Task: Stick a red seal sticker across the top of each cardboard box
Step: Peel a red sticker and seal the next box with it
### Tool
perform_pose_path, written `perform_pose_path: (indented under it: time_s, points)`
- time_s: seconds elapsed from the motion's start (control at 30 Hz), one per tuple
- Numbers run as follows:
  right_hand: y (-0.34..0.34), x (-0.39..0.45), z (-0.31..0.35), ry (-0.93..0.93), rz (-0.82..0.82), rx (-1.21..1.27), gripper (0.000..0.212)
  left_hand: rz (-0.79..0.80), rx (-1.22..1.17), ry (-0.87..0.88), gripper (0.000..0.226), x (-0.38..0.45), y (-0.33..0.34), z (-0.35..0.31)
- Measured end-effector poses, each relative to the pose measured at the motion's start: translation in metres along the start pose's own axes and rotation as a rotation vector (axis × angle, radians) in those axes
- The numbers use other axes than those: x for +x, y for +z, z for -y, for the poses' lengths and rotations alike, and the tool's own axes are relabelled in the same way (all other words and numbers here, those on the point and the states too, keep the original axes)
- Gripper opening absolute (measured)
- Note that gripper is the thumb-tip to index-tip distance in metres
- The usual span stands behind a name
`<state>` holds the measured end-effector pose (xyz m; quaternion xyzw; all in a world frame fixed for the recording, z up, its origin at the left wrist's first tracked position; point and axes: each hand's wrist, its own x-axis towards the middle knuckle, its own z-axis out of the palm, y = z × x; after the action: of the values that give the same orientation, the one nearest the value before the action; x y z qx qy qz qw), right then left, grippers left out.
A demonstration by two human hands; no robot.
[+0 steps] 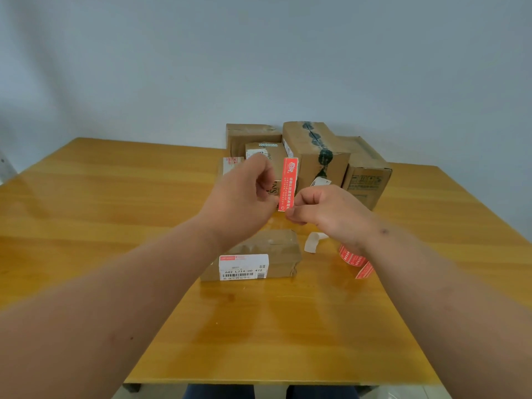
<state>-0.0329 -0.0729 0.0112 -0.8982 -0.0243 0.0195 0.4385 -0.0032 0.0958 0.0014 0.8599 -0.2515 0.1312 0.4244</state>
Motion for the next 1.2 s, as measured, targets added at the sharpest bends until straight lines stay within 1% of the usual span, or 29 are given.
perform_pose_path:
  time_s: [0.07,0.13,0.2,0.27,0.3,0.37,0.47,0.73,1.2]
  points:
    - [-0.001,-0.001,-0.001,0.0,-0.015,-0.011,0.012,-0.043,0.084,0.085,0.018,-0.001,0.001,-0.001]
    - [-0.002,0.0,-0.002,-0.008,-0.017,-0.028,0.017,0.028,0.115,0.1,0.012,-0.001,0.003,-0.003]
    - [-0.002,0.0,-0.004,-0.039,-0.002,-0.065,0.029,0.146,0.1,0.005,0.012,-0.001,0.003,-0.005]
    - [-0.002,-0.001,-0.006,-0.07,0.012,-0.109,0.036,0.202,0.041,-0.099,0.012,-0.001,0.005,-0.006]
    - [-0.002,-0.001,-0.007,-0.081,0.019,-0.132,0.034,0.205,0.002,-0.131,0.012,-0.002,0.005,-0.006]
    - [-0.003,-0.002,-0.008,-0.098,0.035,-0.178,0.024,0.207,-0.062,-0.163,0.011,-0.002,0.005,-0.004]
    - [-0.003,-0.003,-0.008,-0.107,0.046,-0.201,0.012,0.215,-0.1,-0.198,0.011,-0.003,0.005,-0.002]
    - [-0.002,-0.003,-0.008,-0.084,0.047,-0.2,0.02,0.219,-0.094,-0.228,0.009,-0.002,0.006,-0.003]
    - [-0.005,-0.002,-0.011,-0.092,0.047,-0.199,0.019,0.238,-0.1,-0.224,0.008,0.001,0.009,-0.001]
